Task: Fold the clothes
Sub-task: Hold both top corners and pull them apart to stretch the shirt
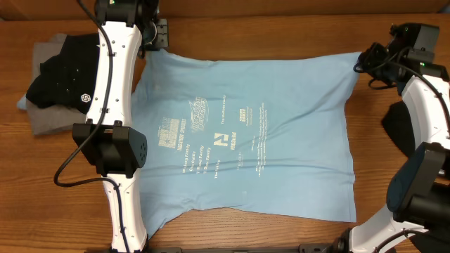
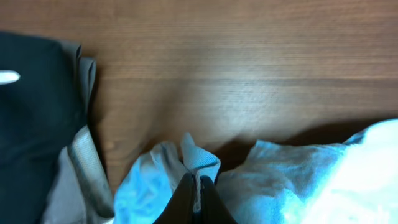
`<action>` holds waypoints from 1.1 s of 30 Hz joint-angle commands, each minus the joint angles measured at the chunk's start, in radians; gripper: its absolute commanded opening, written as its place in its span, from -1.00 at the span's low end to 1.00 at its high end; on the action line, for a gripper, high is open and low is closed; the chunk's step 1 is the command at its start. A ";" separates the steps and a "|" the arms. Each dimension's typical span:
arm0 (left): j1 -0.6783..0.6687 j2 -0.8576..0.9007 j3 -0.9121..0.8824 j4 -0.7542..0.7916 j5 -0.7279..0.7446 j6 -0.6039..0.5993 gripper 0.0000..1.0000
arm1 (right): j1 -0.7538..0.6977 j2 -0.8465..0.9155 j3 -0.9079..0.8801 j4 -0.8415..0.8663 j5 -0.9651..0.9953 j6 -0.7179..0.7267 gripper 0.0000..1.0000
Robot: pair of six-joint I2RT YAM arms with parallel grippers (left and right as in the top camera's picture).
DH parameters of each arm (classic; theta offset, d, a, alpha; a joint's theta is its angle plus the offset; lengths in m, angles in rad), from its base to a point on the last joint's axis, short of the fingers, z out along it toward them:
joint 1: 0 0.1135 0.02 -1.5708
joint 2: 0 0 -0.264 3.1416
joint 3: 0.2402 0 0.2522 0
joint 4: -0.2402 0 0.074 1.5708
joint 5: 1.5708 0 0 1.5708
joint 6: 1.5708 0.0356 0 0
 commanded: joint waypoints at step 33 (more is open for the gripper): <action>0.016 -0.024 0.021 0.024 0.053 -0.003 -0.92 | 0.095 0.360 0.011 0.450 0.106 -0.041 0.12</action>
